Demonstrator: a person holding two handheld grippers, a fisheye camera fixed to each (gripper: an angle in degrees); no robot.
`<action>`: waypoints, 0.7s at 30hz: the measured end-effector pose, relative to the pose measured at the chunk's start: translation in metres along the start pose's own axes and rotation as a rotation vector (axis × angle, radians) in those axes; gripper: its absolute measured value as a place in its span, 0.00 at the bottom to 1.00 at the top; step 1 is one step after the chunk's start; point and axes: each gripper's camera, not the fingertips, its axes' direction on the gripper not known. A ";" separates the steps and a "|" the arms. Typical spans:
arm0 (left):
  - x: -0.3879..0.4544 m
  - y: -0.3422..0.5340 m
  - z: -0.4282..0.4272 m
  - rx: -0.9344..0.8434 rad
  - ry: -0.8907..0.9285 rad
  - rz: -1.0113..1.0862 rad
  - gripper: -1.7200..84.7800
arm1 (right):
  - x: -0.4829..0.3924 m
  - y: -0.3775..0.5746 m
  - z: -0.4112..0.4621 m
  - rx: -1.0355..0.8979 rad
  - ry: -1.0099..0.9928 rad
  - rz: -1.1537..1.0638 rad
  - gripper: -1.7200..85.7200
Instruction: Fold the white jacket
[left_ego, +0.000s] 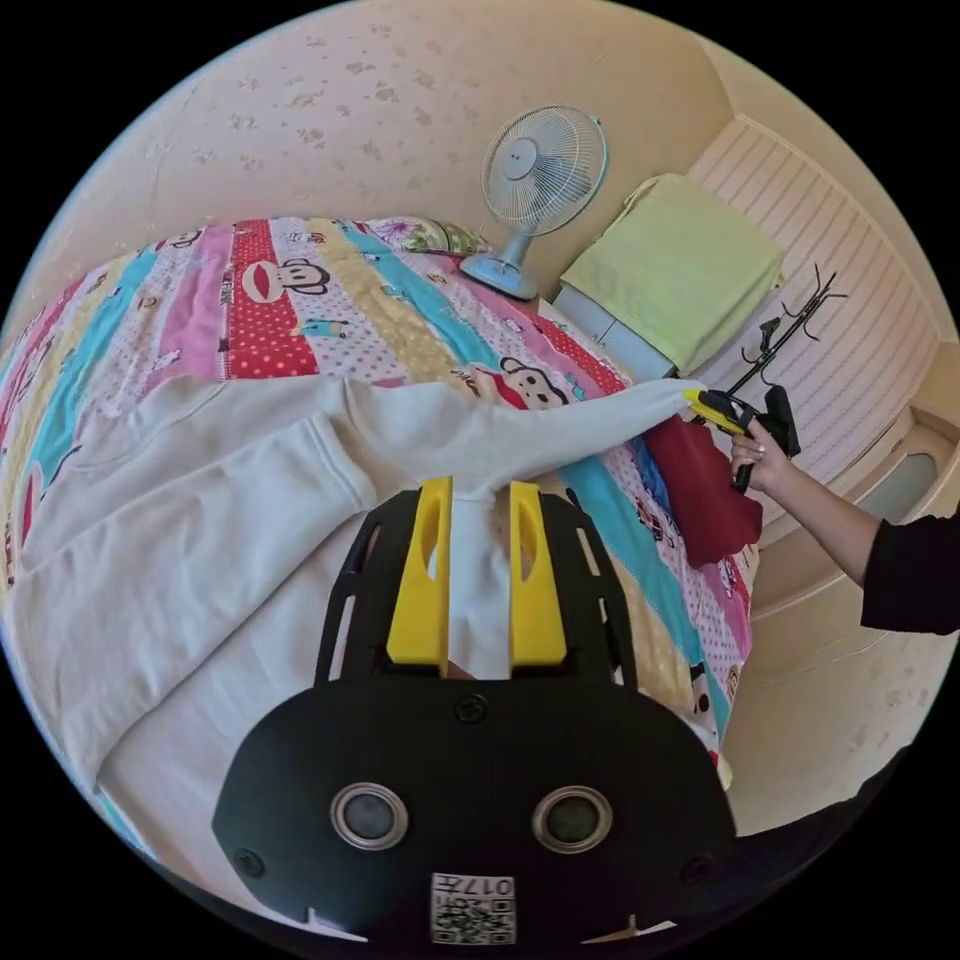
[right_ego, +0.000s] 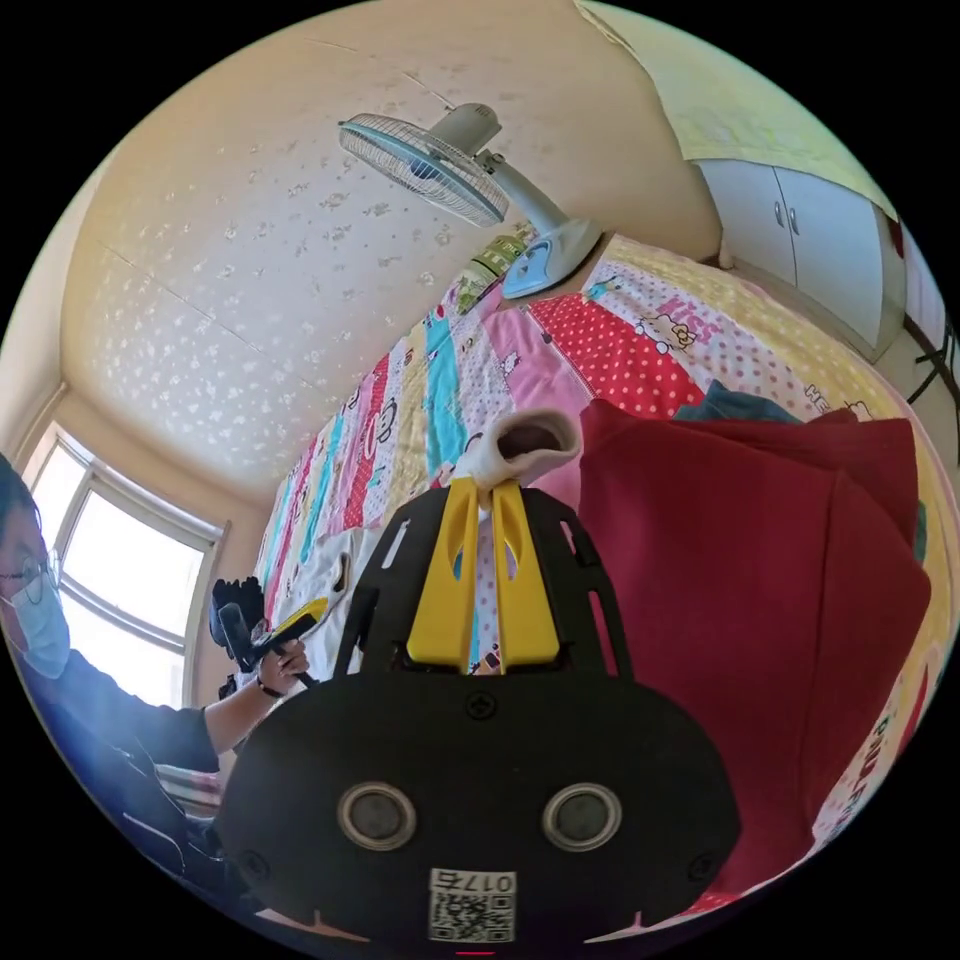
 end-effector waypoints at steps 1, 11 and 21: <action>-0.002 0.004 0.017 -0.038 0.014 -0.008 0.11 | 0.000 -0.003 0.007 0.000 0.019 0.023 0.06; -0.020 0.082 0.001 0.042 0.084 -0.120 0.12 | -0.148 -0.045 0.055 0.103 -0.281 -0.025 0.06; -0.093 0.254 -0.100 0.142 -0.051 -0.381 0.11 | -0.511 0.029 0.241 -0.132 -0.373 -0.526 0.06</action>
